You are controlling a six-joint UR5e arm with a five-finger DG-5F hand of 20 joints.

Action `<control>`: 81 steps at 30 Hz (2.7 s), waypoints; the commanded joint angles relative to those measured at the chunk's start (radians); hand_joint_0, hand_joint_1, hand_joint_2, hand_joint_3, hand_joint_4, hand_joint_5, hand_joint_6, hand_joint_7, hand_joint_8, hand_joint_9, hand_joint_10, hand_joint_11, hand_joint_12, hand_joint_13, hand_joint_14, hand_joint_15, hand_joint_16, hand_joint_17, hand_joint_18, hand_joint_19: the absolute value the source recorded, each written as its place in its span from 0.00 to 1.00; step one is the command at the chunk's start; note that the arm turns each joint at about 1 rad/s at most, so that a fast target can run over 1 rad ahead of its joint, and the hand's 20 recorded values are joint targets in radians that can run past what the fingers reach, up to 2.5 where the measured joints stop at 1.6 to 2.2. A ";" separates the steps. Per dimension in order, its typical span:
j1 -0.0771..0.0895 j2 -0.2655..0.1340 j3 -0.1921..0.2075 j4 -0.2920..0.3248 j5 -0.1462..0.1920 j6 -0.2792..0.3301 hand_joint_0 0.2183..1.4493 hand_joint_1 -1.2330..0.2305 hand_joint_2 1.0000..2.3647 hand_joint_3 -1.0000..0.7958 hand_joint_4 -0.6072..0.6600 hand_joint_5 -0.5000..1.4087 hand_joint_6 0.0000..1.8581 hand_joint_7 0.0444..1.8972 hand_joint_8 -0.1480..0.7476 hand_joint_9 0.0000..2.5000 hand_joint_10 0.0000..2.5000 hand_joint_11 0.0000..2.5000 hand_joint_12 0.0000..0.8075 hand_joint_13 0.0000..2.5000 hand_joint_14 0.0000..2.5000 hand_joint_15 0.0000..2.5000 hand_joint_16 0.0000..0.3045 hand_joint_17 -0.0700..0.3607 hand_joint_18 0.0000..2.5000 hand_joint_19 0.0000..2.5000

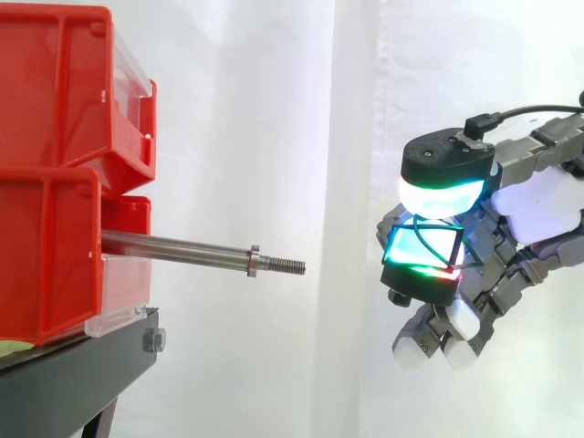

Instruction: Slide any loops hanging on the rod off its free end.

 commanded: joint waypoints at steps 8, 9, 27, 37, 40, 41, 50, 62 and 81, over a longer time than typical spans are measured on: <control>0.006 0.000 -0.002 -0.003 0.006 -0.018 0.26 0.40 0.01 0.55 0.45 0.21 0.47 0.54 0.47 0.38 0.01 0.21 0.48 0.20 0.00 0.08 0.19 0.47 0.22 0.13; 0.008 0.000 0.000 -0.006 0.012 -0.037 0.26 0.40 0.01 0.54 0.46 0.21 0.46 0.54 0.47 0.38 0.01 0.21 0.48 0.20 0.00 0.08 0.19 0.47 0.22 0.13; 0.037 0.041 0.023 -0.207 0.201 -0.569 0.26 0.41 0.01 0.51 0.47 0.20 0.47 0.52 0.45 0.40 0.01 0.27 0.44 0.19 0.00 0.08 0.17 0.44 0.20 0.13; 0.029 0.040 -0.072 0.006 0.255 -0.449 0.27 0.41 0.01 0.49 0.48 0.20 0.46 0.52 0.44 0.43 0.01 0.32 0.43 0.19 0.00 0.08 0.17 0.43 0.20 0.13; 0.038 0.040 -0.103 0.133 0.276 -0.233 0.27 0.43 0.01 0.48 0.48 0.19 0.46 0.52 0.42 0.44 0.01 0.37 0.41 0.19 0.00 0.09 0.16 0.41 0.19 0.13; 0.040 0.040 -0.111 0.126 0.281 -0.175 0.27 0.43 0.01 0.47 0.48 0.19 0.46 0.52 0.41 0.44 0.01 0.37 0.41 0.19 0.00 0.09 0.15 0.40 0.18 0.14; 0.041 0.040 -0.111 0.113 0.276 -0.118 0.27 0.48 0.01 0.43 0.51 0.19 0.46 0.52 0.43 0.41 0.01 0.33 0.41 0.19 0.00 0.09 0.15 0.40 0.17 0.14; 0.045 0.040 -0.111 0.117 0.276 -0.103 0.31 0.33 0.02 0.46 0.48 0.17 0.49 0.48 0.43 0.38 0.01 0.33 0.41 0.19 0.00 0.08 0.15 0.41 0.19 0.13; 0.048 0.040 -0.111 0.113 0.275 -0.103 0.28 0.41 0.01 0.40 0.58 0.19 0.49 0.52 0.45 0.39 0.01 0.32 0.41 0.18 0.00 0.09 0.15 0.41 0.17 0.14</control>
